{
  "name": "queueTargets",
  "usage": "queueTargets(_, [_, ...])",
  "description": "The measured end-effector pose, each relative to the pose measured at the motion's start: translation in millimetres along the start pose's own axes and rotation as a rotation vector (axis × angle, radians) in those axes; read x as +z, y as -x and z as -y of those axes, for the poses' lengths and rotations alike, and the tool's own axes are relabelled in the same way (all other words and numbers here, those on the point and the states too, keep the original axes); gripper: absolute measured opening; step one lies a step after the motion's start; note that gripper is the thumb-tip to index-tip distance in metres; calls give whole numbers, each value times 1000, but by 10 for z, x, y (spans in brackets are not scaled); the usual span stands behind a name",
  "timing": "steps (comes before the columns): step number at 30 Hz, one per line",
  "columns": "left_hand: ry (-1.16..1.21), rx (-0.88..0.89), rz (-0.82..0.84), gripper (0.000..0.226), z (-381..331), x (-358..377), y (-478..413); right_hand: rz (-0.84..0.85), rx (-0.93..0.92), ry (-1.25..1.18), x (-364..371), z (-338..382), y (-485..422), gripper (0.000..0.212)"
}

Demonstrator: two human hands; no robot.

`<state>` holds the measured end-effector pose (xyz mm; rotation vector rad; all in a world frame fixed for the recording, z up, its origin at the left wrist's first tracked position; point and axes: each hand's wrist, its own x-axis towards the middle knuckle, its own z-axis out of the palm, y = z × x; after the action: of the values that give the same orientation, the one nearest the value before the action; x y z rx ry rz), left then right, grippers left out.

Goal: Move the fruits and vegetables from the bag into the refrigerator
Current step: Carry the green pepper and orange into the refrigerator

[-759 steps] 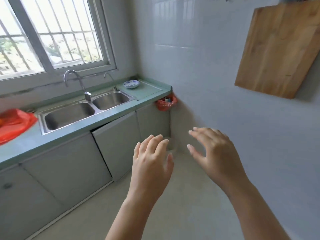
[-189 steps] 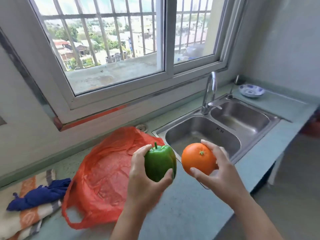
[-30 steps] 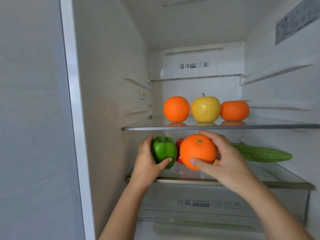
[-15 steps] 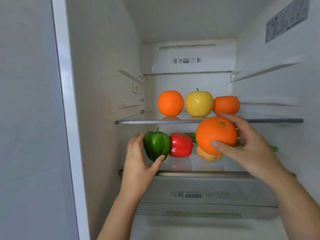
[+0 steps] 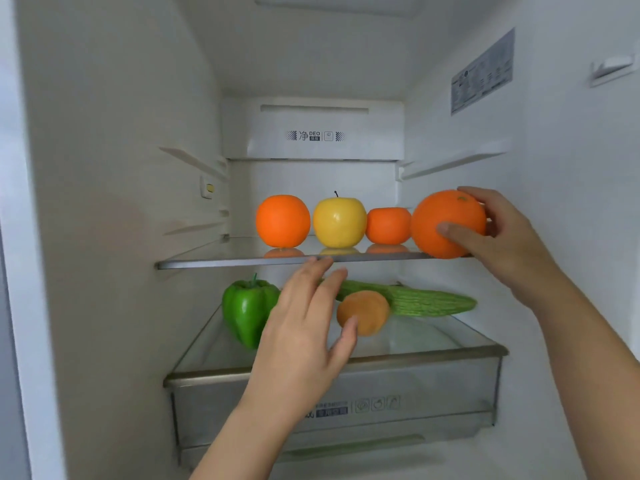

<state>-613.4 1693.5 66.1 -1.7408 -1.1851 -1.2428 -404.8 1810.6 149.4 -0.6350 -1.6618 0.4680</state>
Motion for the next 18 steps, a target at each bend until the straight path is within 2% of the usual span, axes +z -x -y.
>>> queueTargets(9, [-187, 87, -1, 43, 113, 167, -191, 141, 172, 62, 65, -215, -490, 52])
queueTargets(18, [-234, 91, 9, 43, 111, 247, -229, 187, 167, 109, 75, -321, -587, 60])
